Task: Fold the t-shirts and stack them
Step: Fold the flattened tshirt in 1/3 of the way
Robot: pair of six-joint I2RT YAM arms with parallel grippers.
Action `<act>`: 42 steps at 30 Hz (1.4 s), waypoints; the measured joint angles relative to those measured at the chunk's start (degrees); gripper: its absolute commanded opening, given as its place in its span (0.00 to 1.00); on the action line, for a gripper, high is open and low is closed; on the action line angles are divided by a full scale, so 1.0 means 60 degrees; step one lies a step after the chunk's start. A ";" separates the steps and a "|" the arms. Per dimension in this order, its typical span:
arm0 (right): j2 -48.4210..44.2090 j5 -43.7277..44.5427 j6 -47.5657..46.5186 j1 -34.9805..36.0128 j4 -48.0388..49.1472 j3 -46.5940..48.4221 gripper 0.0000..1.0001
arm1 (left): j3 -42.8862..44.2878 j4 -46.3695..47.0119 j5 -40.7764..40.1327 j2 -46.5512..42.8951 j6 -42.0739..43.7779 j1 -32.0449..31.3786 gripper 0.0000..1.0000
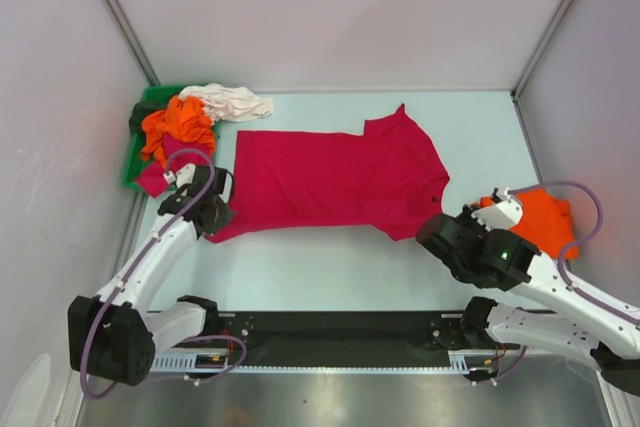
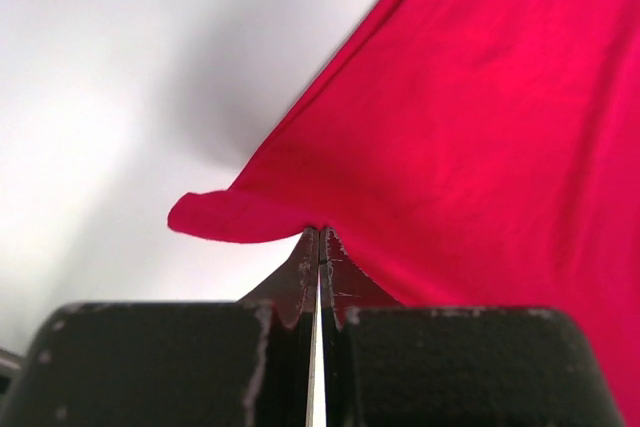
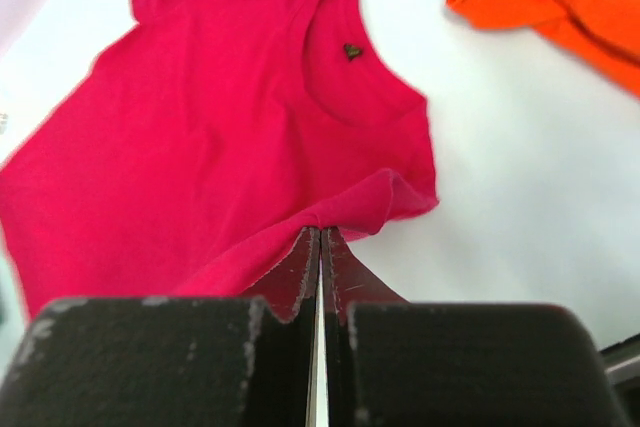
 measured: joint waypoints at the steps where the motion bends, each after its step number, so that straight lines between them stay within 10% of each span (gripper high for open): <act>1: 0.0055 -0.0047 -0.0419 -0.0255 0.0277 -0.0033 0.00 | 0.0131 0.0069 0.0000 0.0160 0.0015 0.0007 0.00; 17: 0.1399 -0.2058 -0.5180 -0.3927 0.4783 -0.0641 0.00 | 0.1679 0.0925 -0.0288 0.2976 0.0240 0.0018 0.00; 42: 0.3894 -0.3745 -0.6528 -0.6094 0.6747 -0.0783 0.00 | 0.4692 0.0940 -0.0528 0.7118 0.0237 -0.0011 0.00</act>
